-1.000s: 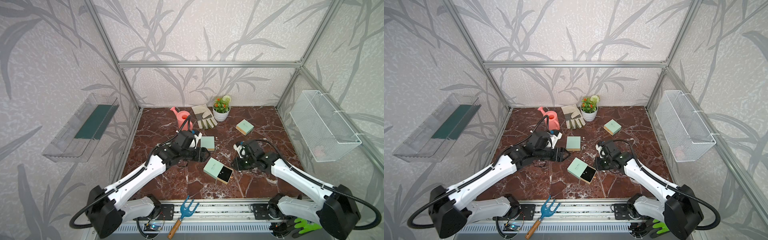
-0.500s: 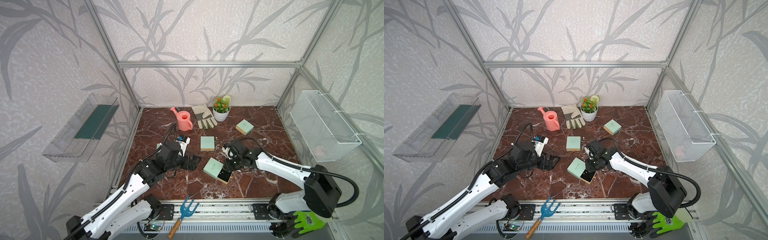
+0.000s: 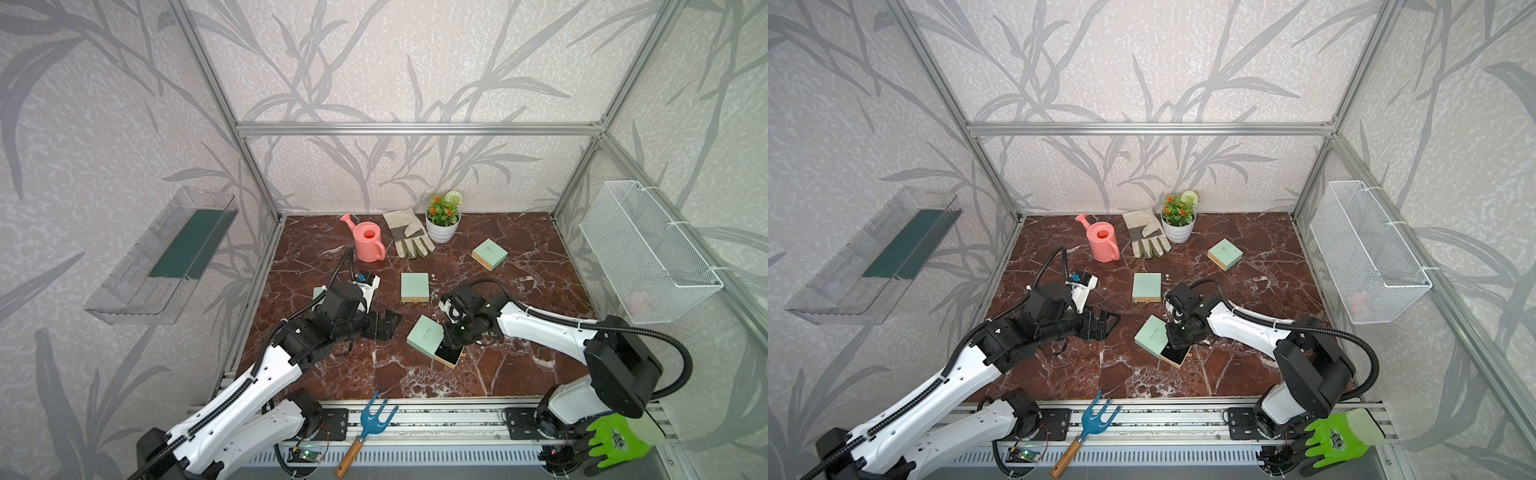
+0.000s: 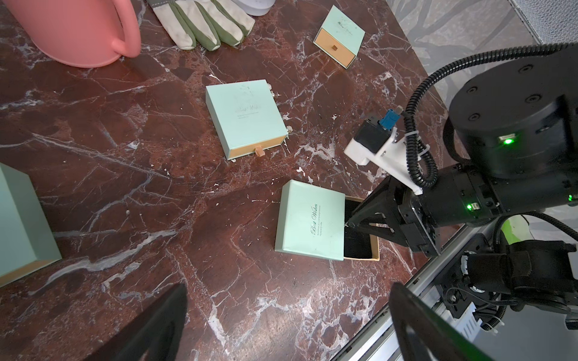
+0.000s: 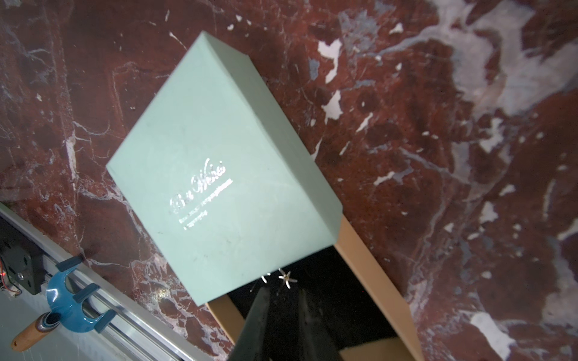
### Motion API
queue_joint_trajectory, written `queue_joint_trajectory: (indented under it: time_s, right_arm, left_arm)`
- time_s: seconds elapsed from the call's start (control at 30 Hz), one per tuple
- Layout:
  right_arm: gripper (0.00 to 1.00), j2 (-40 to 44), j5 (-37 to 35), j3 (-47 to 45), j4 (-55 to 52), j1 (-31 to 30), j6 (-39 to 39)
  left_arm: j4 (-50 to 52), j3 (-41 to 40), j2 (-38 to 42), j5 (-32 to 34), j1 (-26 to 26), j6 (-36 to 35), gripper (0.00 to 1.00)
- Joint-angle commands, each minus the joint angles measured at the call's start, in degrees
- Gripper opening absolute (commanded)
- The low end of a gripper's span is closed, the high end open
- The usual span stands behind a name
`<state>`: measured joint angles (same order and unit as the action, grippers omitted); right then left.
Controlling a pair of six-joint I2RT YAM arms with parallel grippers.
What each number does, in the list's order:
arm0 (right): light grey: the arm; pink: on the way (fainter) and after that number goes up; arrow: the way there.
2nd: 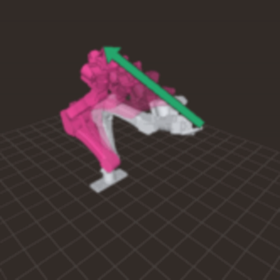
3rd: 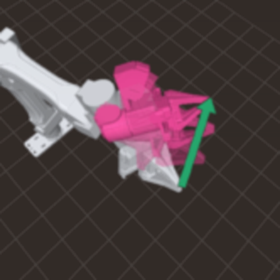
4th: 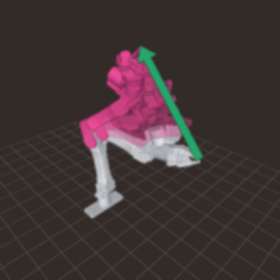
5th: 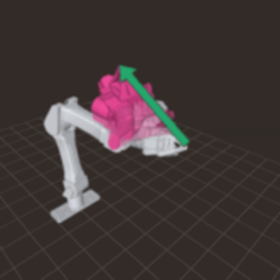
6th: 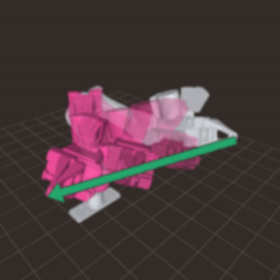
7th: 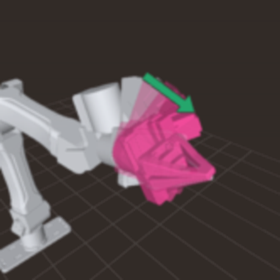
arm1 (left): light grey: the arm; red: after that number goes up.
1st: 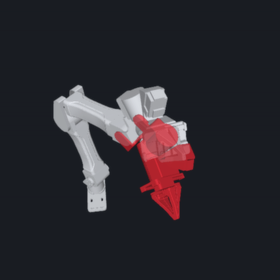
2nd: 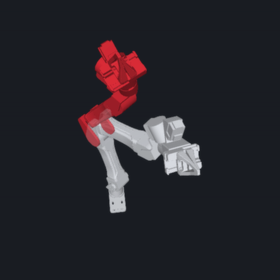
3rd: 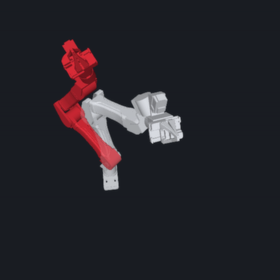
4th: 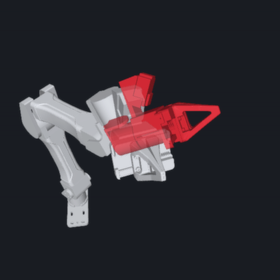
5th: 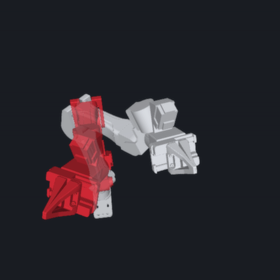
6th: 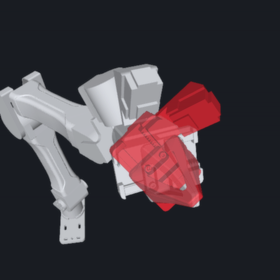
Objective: Take out the earrings from the drawer-style jewelry box
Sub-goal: Pick up the earring from the drawer.
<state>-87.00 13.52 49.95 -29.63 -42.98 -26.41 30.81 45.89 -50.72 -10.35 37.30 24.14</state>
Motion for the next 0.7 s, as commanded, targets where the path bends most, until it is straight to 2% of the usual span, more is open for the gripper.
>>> queue_joint_trajectory:
  time_s: [0.0, 0.47, 0.67]
  right_arm:
    - [0.17, -0.99, -0.29, 1.36, -0.47, -0.39, -0.22]
    - [0.13, -0.89, -1.02, 0.41, -0.37, -0.79, -0.66]
    - [0.08, -0.63, -1.37, 0.32, -0.61, -0.88, -1.02]
  left_arm:
    - [-0.37, 1.58, -0.28, 0.23, -0.54, -0.15, 0.99]
    - [1.26, 2.54, -2.10, 0.47, -1.22, 0.05, 0.99]
    - [1.43, 2.48, -1.75, 0.73, -1.24, 0.19, 0.99]
